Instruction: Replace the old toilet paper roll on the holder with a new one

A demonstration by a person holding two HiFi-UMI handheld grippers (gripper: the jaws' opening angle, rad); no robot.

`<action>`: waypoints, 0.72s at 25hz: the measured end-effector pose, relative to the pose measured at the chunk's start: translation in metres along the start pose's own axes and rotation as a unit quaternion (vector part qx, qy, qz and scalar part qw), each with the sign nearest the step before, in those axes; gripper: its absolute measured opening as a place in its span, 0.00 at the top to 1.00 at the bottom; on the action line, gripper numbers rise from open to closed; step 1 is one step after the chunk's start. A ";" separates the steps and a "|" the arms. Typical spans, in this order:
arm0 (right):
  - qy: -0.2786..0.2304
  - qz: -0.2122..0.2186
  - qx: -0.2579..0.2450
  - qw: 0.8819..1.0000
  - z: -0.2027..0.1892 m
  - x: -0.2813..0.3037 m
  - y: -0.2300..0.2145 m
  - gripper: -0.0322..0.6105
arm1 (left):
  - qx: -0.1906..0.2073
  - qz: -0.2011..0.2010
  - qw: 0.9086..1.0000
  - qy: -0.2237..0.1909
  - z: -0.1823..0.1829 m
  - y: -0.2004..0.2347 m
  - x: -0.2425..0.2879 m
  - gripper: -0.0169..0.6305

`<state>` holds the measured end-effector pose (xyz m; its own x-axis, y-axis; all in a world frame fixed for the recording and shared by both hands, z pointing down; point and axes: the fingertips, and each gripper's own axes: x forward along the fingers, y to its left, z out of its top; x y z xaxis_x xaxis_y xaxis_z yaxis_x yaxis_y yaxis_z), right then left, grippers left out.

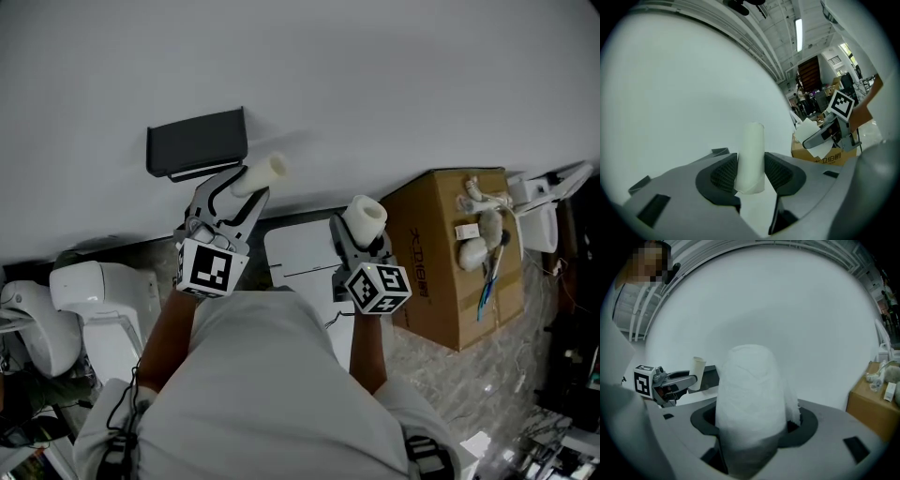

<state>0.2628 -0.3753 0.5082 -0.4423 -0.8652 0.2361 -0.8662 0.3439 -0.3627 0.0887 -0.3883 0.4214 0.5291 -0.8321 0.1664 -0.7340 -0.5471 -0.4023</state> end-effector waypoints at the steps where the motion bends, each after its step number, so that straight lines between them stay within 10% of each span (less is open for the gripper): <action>1: 0.002 0.004 -0.003 1.000 0.000 0.002 0.005 0.47 | -0.002 0.006 1.000 -0.002 -0.001 0.004 -0.005 0.67; 12: 0.014 0.028 -0.041 0.999 -0.002 0.012 0.064 0.47 | -0.004 0.061 0.997 -0.042 -0.003 0.054 -0.078 0.67; 18: 0.014 0.027 -0.069 0.997 0.002 0.001 0.088 0.47 | -0.131 0.118 0.979 -0.105 -0.004 0.083 -0.126 0.67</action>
<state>0.1868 -0.3469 0.4751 -0.4943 -0.8341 0.2448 -0.8636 0.4390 -0.2479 -0.0404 -0.3292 0.3702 0.3869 -0.9164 -0.1026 -0.9158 -0.3688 -0.1588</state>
